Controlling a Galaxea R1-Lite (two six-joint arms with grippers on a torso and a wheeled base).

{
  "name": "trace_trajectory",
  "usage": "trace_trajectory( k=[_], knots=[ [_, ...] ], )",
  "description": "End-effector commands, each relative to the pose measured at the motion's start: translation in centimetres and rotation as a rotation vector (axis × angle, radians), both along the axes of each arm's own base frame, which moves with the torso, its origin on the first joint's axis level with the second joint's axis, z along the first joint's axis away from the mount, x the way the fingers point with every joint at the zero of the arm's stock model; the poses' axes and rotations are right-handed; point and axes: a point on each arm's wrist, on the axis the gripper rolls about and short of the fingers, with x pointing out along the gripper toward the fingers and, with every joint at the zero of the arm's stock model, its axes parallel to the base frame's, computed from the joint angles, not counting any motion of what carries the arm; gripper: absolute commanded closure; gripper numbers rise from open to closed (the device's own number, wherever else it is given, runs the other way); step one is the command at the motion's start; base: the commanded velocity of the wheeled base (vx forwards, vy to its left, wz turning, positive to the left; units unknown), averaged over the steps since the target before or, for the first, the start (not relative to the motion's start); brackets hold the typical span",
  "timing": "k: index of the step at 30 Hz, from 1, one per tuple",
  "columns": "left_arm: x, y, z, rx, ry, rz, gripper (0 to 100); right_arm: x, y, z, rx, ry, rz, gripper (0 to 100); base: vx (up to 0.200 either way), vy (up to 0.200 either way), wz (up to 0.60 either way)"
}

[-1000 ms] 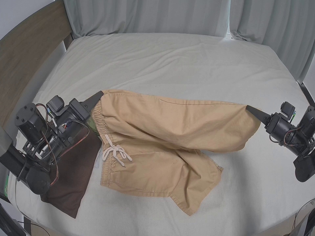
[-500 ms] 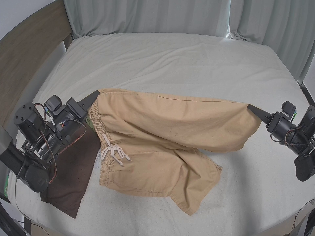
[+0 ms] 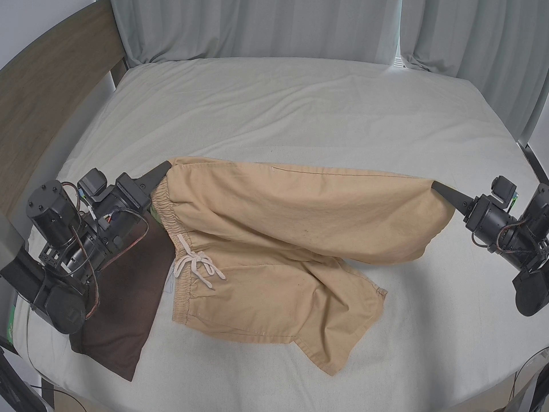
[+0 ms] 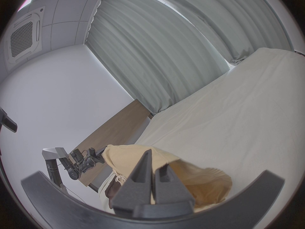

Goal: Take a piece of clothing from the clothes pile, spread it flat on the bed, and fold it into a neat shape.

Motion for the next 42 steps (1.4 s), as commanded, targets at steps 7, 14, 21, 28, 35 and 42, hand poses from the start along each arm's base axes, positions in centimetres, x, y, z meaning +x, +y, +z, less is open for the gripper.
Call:
trace_trajectory(
  k=[7,14,21,28,35,42],
  knots=[
    [0.2,0.4,-0.3,0.003,0.01,0.011,100,0.0,0.0,-0.1,-0.001,0.002,0.002,100,0.0,0.0,0.0],
    [0.3,0.4,-0.9,0.032,0.021,0.009,100,0.0,0.0,-0.1,-0.001,0.002,0.002,100,0.0,0.0,0.0],
    [0.5,0.3,-1.4,0.076,0.012,0.018,100,0.0,0.0,-0.1,-0.001,0.003,0.002,100,0.0,0.0,0.0],
    [0.6,0.3,-1.0,0.072,-0.004,0.02,100,0.2,0.3,0.1,-0.001,-0.008,0.006,100,0.0,0.0,0.0],
    [1.4,0.0,-1.0,0.069,-0.011,0.017,100,1.9,0.1,-0.5,-0.002,0.002,-0.003,100,0.0,0.0,0.0],
    [2.8,-0.3,-1.4,0.069,-0.019,0.026,100,3.7,0.0,-1.3,-0.001,0.012,-0.01,100,0.0,0.0,0.0]
  ],
)
